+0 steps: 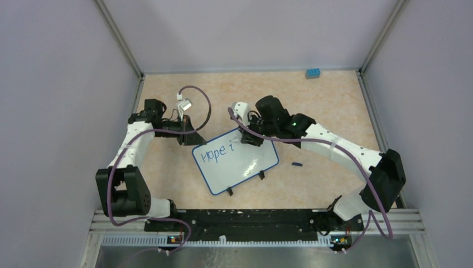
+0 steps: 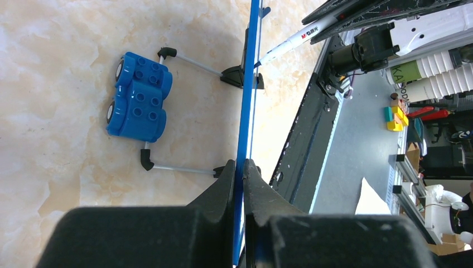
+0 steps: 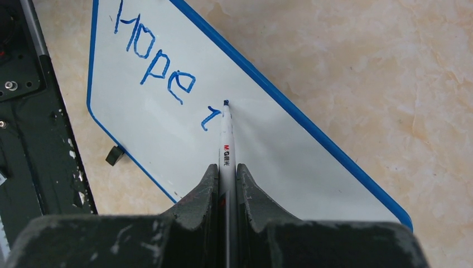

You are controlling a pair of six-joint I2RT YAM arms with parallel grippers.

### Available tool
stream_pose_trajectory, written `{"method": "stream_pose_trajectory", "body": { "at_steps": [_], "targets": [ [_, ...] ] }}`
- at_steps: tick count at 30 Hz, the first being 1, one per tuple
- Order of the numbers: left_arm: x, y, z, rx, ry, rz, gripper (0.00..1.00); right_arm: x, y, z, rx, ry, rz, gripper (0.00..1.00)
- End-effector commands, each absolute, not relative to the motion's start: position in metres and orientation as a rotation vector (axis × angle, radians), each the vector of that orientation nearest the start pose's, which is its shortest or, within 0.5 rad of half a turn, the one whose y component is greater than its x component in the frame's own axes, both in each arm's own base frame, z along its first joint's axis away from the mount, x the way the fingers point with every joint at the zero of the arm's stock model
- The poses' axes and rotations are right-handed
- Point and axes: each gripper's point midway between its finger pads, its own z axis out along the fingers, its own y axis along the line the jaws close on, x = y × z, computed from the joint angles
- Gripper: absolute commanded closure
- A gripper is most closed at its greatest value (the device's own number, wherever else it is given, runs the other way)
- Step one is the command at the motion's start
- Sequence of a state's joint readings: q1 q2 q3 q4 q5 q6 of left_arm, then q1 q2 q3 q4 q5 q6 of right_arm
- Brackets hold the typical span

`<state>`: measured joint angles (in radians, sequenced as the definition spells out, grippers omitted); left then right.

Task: Write a sentence on the whiteboard

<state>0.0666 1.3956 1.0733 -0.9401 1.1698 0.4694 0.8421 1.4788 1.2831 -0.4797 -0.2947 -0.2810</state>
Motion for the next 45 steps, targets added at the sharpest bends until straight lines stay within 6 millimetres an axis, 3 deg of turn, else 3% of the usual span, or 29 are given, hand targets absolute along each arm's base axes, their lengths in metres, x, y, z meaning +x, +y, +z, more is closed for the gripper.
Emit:
{"method": "stream_pose_trajectory", "body": {
  "at_steps": [1, 5, 8, 21, 32, 45],
  "targets": [
    [0.238, -0.14, 0.182, 0.676, 2.179, -1.323, 1.0, 0.244, 0.339, 0.212, -1.361, 1.807, 0.647, 1.0],
    [0.238, -0.14, 0.183, 0.675, 2.178, -1.323, 1.0, 0.237, 0.336, 0.238, -1.327, 1.753, 0.717, 1.0],
    [0.238, -0.141, 0.183, 0.677, 2.178, -1.323, 1.0, 0.232, 0.331, 0.242, -1.331, 1.742, 0.727, 1.0],
    [0.238, -0.14, 0.182, 0.676, 2.179, -1.324, 1.0, 0.247, 0.324, 0.206, -1.342, 1.825, 0.612, 1.0],
    [0.238, -0.14, 0.181, 0.674, 2.183, -1.325, 1.0, 0.252, 0.327, 0.198, -1.343, 1.831, 0.606, 1.0],
    [0.238, -0.141, 0.181, 0.679, 2.179, -1.323, 1.0, 0.239, 0.317, 0.176, -1.364, 1.884, 0.623, 1.0]
  ]
}}
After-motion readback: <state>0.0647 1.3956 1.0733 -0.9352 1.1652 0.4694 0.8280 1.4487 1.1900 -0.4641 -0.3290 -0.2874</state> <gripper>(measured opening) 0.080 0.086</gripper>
